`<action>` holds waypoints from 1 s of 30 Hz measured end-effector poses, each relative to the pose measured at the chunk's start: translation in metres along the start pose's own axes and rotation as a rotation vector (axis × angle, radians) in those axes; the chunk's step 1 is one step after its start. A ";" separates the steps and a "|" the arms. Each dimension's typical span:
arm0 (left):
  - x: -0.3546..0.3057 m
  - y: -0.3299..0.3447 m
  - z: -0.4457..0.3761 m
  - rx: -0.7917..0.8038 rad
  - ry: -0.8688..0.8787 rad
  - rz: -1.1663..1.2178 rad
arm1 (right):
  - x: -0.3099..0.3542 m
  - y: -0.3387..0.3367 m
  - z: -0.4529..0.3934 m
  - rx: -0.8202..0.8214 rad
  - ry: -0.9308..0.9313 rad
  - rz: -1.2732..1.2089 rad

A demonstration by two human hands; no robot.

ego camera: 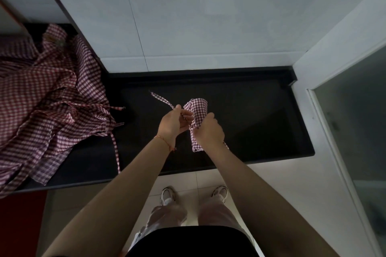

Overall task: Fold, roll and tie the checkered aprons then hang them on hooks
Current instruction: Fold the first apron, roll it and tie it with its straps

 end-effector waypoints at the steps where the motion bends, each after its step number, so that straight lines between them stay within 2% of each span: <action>1: -0.005 -0.001 0.002 -0.005 0.050 -0.012 | 0.001 0.001 -0.001 -0.004 0.015 0.000; 5: -0.023 0.004 0.014 0.065 0.270 -0.156 | 0.002 0.002 -0.002 -0.007 -0.007 0.013; 8: -0.021 0.013 0.016 0.126 0.281 -0.307 | 0.003 0.005 -0.006 0.018 -0.055 -0.014; 12: -0.018 0.018 0.011 0.123 0.313 -0.388 | -0.004 -0.011 -0.010 0.174 -0.083 -0.185; 15: -0.015 0.021 0.010 0.126 0.358 -0.419 | -0.004 -0.035 -0.001 0.215 -0.237 -0.329; 19: -0.004 0.022 0.002 0.081 0.459 -0.515 | -0.007 -0.040 -0.001 0.296 -0.138 -0.566; 24: 0.007 0.020 0.005 0.106 0.565 -0.592 | -0.007 -0.040 -0.001 0.308 -0.064 -0.529; 27: 0.018 0.012 -0.002 0.113 0.507 -0.584 | -0.012 -0.042 0.003 0.296 -0.051 -0.661; 30: 0.029 0.007 -0.011 0.099 0.596 -0.828 | -0.014 -0.050 0.005 0.304 -0.087 -0.607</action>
Point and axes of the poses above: each hand's wrist, its own z-axis away from the middle knuckle, its own y-axis out of the palm, x = y × z, the point moved 1 cm from there along -z, towards the middle knuckle, and after that the axes turned 7 degrees about -z, right-handed, at the moved point
